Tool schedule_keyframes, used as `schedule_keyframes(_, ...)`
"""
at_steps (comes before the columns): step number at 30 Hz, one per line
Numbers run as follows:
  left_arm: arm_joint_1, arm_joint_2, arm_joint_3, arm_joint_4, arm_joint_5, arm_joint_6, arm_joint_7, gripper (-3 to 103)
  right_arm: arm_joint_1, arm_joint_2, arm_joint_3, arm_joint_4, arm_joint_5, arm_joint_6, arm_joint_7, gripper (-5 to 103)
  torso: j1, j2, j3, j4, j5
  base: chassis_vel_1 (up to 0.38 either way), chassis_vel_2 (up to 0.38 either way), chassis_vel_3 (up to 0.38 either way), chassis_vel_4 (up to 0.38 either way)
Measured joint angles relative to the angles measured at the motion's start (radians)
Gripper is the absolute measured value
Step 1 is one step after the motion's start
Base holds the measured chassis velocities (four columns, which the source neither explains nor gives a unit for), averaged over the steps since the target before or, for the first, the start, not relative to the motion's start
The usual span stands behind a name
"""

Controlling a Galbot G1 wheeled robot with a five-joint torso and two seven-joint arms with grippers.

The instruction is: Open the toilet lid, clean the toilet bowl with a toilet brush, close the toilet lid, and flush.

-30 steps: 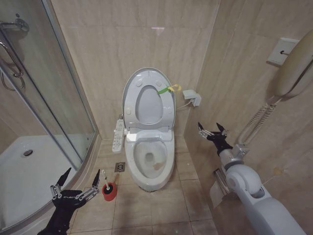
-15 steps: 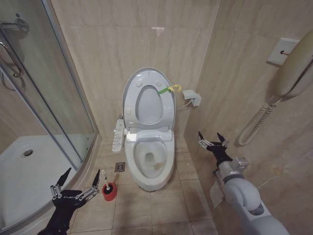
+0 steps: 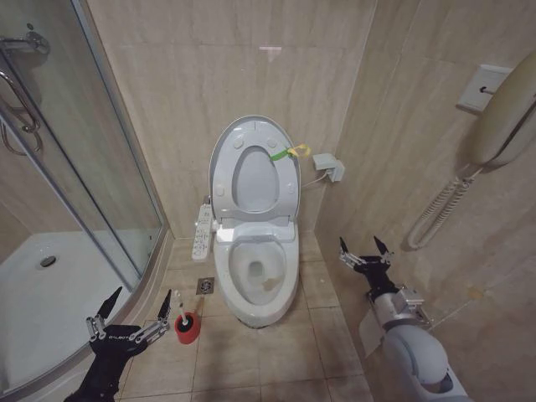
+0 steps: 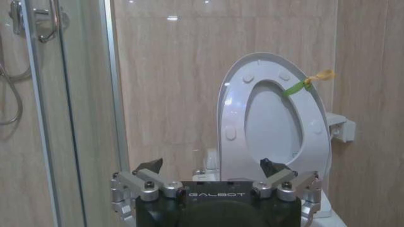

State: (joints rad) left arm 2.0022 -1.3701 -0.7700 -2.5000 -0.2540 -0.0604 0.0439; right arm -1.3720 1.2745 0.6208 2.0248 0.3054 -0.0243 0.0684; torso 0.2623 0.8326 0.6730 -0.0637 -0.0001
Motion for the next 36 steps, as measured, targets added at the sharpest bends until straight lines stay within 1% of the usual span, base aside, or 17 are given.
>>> schedule_keyframes(5, 0.000, 0.000, 0.000, 0.000, 0.000, 0.000, 0.000, 100, -0.031, 0.031, -0.009, 0.019, -0.005, 0.010, -0.029, 100, 0.000, 0.000, 0.000, 0.0000, 0.0000, 0.000, 0.000, 0.000, 0.000)
schedule_keyframes(10, 0.000, 0.000, 0.000, 0.000, 0.000, 0.000, 0.000, 100, -0.050, 0.048, -0.020, 0.033, -0.005, 0.014, -0.036, 100, 0.000, 0.000, 0.000, 0.0000, 0.0000, 0.000, 0.000, 0.000, 0.000)
schedule_keyframes(14, 0.000, 0.000, 0.000, 0.000, 0.000, 0.000, 0.000, 100, -0.068, 0.077, -0.031, 0.041, -0.021, 0.028, -0.045, 100, 0.000, 0.000, 0.000, 0.0000, 0.0000, 0.000, 0.000, 0.000, 0.000)
schedule_keyframes(18, 0.000, 0.000, 0.000, 0.000, 0.000, 0.000, 0.000, 100, -0.084, 0.097, -0.035, 0.053, -0.033, 0.035, -0.050, 100, 0.000, 0.000, 0.000, 0.0000, 0.0000, 0.000, 0.000, 0.000, 0.000)
schedule_keyframes(26, 0.000, 0.000, 0.000, 0.000, 0.000, 0.000, 0.000, 100, -0.106, 0.138, -0.040, 0.091, -0.025, 0.027, -0.041, 100, 0.000, 0.000, 0.000, 0.0000, 0.0000, 0.000, 0.000, 0.000, 0.000)
schedule_keyframes(36, 0.000, 0.000, 0.000, 0.000, 0.000, 0.000, 0.000, 100, -0.135, 0.150, -0.033, 0.113, -0.047, 0.026, -0.049, 100, 0.000, 0.000, 0.000, 0.0000, 0.0000, 0.000, 0.000, 0.000, 0.000)
